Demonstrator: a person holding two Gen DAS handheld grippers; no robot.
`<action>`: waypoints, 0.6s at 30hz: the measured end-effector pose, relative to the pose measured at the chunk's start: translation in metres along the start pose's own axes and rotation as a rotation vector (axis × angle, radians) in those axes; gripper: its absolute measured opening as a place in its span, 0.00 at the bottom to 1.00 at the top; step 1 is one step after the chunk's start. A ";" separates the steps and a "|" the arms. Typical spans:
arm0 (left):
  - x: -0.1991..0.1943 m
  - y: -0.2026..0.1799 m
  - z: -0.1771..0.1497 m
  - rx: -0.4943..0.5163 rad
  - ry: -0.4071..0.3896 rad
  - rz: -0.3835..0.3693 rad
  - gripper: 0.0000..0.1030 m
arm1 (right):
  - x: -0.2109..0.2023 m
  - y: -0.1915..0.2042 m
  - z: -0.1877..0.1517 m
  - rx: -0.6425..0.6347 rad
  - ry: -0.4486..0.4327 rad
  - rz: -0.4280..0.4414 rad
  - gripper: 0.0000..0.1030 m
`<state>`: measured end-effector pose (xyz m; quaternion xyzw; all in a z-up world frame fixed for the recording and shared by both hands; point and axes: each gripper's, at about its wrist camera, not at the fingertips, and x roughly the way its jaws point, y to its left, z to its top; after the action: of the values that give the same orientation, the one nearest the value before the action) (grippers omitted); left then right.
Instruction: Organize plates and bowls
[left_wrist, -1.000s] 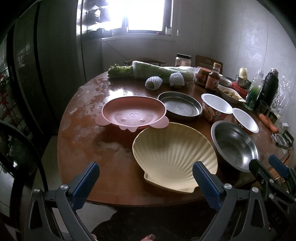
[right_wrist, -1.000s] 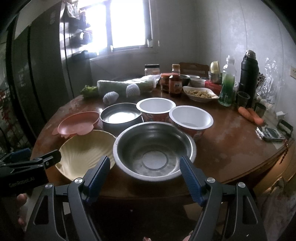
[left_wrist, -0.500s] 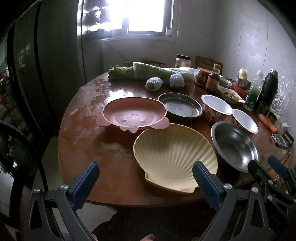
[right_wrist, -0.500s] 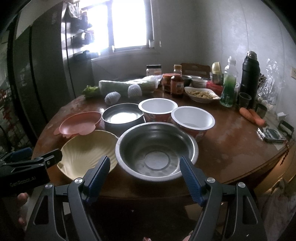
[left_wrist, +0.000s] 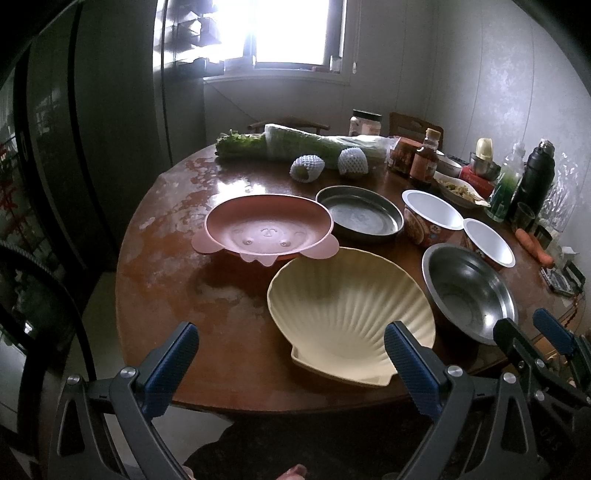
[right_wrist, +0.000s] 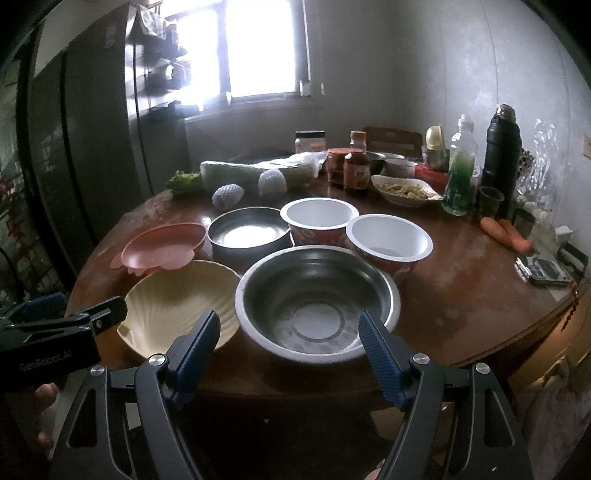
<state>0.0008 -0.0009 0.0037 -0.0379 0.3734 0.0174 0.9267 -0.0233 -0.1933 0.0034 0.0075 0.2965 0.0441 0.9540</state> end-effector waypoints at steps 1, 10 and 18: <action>0.000 0.001 0.000 -0.002 -0.001 -0.005 0.98 | 0.000 0.000 0.000 0.000 -0.001 0.003 0.76; 0.001 0.017 0.003 -0.034 -0.005 -0.027 0.98 | 0.001 0.002 0.011 0.016 -0.001 0.059 0.76; 0.009 0.049 0.010 -0.100 0.004 -0.003 0.98 | 0.010 0.017 0.030 -0.010 0.000 0.131 0.76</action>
<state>0.0113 0.0489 0.0014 -0.0846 0.3740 0.0345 0.9229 0.0004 -0.1755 0.0234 0.0222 0.2950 0.1081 0.9491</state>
